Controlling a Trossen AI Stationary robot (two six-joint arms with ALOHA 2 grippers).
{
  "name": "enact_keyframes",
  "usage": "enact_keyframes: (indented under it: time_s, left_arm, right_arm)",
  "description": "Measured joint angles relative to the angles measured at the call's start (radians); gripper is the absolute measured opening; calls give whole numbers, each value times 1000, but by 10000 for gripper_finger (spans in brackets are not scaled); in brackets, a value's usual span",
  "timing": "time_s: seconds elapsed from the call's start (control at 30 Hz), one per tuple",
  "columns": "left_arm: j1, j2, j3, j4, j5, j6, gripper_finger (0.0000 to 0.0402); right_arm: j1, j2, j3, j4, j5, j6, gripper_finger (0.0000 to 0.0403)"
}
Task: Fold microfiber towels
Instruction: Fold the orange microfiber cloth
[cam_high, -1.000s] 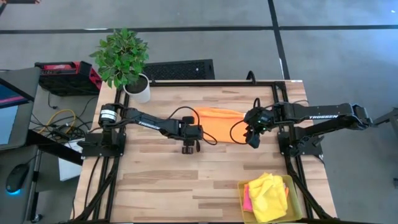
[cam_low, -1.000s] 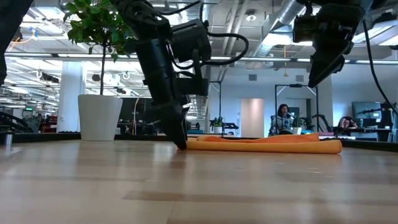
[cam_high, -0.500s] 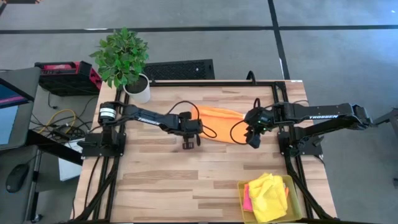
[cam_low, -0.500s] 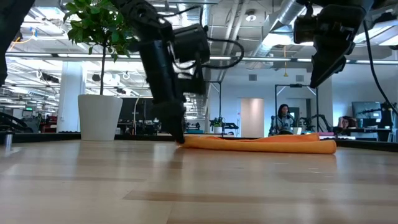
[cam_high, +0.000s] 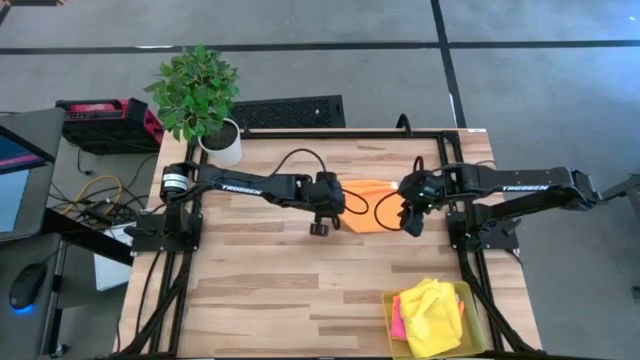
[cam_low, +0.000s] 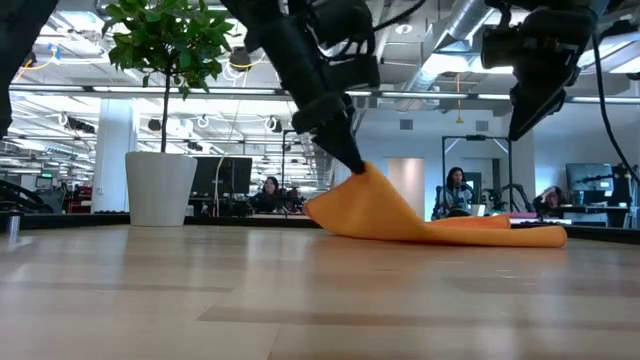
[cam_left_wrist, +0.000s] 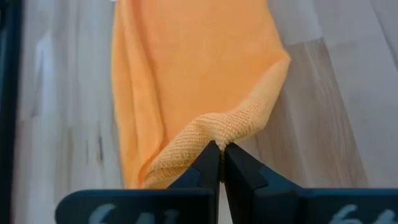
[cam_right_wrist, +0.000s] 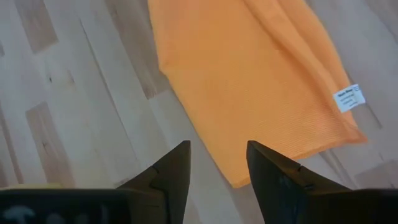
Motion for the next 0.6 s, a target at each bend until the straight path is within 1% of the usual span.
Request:
enact_keyframes:
  time_s: [0.17, 0.27, 0.47, 0.6]
  left_arm:
    - [2, 83, 84, -8, 7, 24, 0]
    - [5, 131, 176, -6, 25, 25, 0]
    - [14, 239, 375, -83, 32, 58, 0]
    - [17, 312, 505, -135, 34, 117, 0]
  right_arm:
    - [-20, -54, 0, -7, 0, 0, 180]
    - [-26, -101, 0, -24, 0, 0, 179]
    - [-19, -182, 0, -27, -3, 0, 179]
    - [-2, -217, 0, -29, -4, 0, 180]
